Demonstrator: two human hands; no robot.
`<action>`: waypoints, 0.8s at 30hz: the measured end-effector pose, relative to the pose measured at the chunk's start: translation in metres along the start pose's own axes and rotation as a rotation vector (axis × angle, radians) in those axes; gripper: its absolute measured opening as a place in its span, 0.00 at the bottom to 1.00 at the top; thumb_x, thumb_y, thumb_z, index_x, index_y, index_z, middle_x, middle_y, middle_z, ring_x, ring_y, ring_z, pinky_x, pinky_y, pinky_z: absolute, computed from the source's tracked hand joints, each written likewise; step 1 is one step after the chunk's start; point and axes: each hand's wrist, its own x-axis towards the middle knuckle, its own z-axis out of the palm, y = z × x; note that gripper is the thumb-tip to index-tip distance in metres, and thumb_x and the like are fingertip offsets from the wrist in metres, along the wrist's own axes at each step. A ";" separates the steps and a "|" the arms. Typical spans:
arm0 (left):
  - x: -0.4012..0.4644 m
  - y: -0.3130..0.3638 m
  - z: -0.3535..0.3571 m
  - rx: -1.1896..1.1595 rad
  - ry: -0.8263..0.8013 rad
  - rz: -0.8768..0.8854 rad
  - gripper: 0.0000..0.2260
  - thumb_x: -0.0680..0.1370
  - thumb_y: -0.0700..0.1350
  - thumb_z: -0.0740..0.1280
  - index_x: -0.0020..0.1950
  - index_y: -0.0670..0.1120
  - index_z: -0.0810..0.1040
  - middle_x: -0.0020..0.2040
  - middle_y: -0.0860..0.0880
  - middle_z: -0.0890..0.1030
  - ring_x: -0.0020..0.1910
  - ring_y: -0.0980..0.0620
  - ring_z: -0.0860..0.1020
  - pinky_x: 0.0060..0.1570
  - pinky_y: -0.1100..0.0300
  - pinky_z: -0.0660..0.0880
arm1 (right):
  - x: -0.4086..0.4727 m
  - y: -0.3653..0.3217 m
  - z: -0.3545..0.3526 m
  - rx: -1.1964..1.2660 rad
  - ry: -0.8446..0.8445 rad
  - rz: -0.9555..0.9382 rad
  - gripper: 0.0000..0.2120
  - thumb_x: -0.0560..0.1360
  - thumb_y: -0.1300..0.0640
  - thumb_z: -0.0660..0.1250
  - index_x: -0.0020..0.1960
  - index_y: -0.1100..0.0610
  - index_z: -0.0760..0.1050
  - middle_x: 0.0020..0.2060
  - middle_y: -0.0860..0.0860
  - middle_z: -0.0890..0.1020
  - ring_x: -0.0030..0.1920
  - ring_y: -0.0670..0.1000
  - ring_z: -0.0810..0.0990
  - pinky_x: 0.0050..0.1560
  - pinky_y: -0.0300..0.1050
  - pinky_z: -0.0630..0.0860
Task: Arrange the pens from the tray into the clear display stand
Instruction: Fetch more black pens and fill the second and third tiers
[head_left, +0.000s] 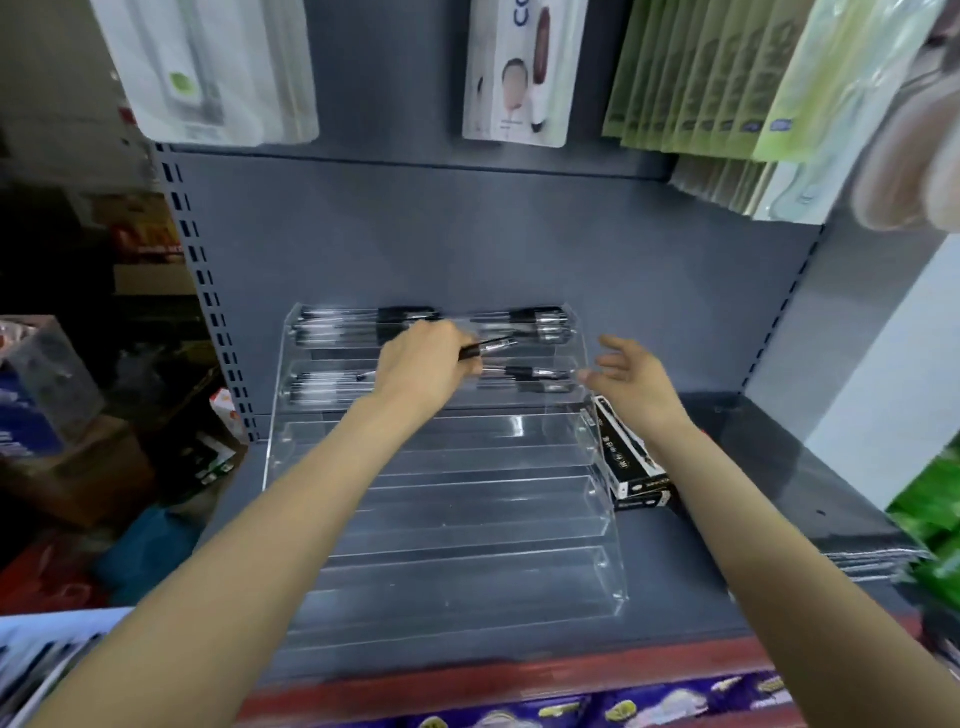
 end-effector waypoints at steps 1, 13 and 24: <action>0.003 0.000 0.002 0.016 -0.024 -0.010 0.08 0.77 0.51 0.65 0.53 0.50 0.80 0.50 0.46 0.81 0.52 0.44 0.77 0.42 0.58 0.68 | 0.002 0.001 0.000 0.006 -0.042 0.014 0.28 0.75 0.57 0.68 0.72 0.57 0.63 0.64 0.54 0.73 0.62 0.52 0.74 0.64 0.47 0.70; 0.007 0.000 0.015 -0.038 -0.165 0.002 0.15 0.78 0.54 0.63 0.35 0.48 0.73 0.30 0.52 0.71 0.38 0.49 0.72 0.37 0.58 0.68 | 0.009 0.008 0.004 0.037 -0.106 0.006 0.22 0.76 0.60 0.66 0.69 0.55 0.69 0.61 0.52 0.78 0.60 0.52 0.78 0.66 0.55 0.70; 0.011 0.023 0.016 -0.302 -0.258 0.128 0.14 0.82 0.44 0.51 0.68 0.45 0.60 0.58 0.42 0.72 0.61 0.46 0.67 0.54 0.54 0.65 | 0.008 0.008 0.004 0.028 -0.098 -0.016 0.20 0.76 0.60 0.66 0.67 0.54 0.71 0.60 0.52 0.79 0.57 0.52 0.78 0.63 0.54 0.73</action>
